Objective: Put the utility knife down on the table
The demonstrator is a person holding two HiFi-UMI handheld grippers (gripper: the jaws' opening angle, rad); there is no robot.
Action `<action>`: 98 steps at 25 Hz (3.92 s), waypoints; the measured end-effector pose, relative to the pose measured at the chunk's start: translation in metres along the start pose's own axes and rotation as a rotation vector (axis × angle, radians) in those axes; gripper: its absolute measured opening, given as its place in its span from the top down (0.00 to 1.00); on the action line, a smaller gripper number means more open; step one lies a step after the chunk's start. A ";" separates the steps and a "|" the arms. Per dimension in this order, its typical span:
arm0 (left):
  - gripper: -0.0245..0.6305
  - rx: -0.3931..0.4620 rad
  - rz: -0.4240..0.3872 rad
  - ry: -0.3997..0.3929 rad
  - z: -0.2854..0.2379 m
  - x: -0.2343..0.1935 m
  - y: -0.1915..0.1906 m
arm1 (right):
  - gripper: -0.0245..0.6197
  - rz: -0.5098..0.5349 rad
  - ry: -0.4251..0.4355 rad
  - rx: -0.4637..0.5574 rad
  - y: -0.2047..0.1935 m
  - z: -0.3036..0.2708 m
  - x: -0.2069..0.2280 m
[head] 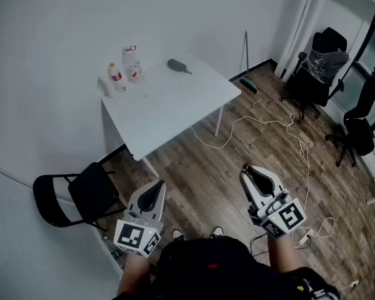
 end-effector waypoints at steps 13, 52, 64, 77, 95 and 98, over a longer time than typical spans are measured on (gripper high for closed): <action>0.93 0.002 -0.001 -0.007 0.006 -0.001 -0.003 | 0.85 -0.035 0.011 -0.002 -0.009 -0.004 -0.008; 0.93 -0.007 0.083 0.079 0.076 -0.184 -0.079 | 0.85 -0.022 0.090 -0.129 -0.093 -0.189 -0.097; 0.93 -0.026 0.059 0.152 -0.010 -0.217 -0.068 | 0.85 -0.041 0.184 -0.134 -0.082 -0.257 -0.013; 0.93 -0.063 0.074 0.183 -0.143 -0.224 -0.049 | 0.85 -0.099 0.233 -0.145 -0.063 -0.302 0.117; 0.93 -0.100 0.149 0.175 -0.171 -0.334 -0.096 | 0.85 -0.104 0.184 -0.252 -0.111 -0.416 0.131; 0.93 -0.090 0.119 0.151 -0.173 -0.369 -0.098 | 0.85 -0.102 0.176 -0.233 -0.111 -0.450 0.118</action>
Point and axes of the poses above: the fingertips, and each gripper's own axes: z backward along the fingers, x to its right, y out of its top, the point moved 2 cm from there along z, backward along the fingers, and after that the axes turned 11 degrees about -z, right-handed, at the moved point
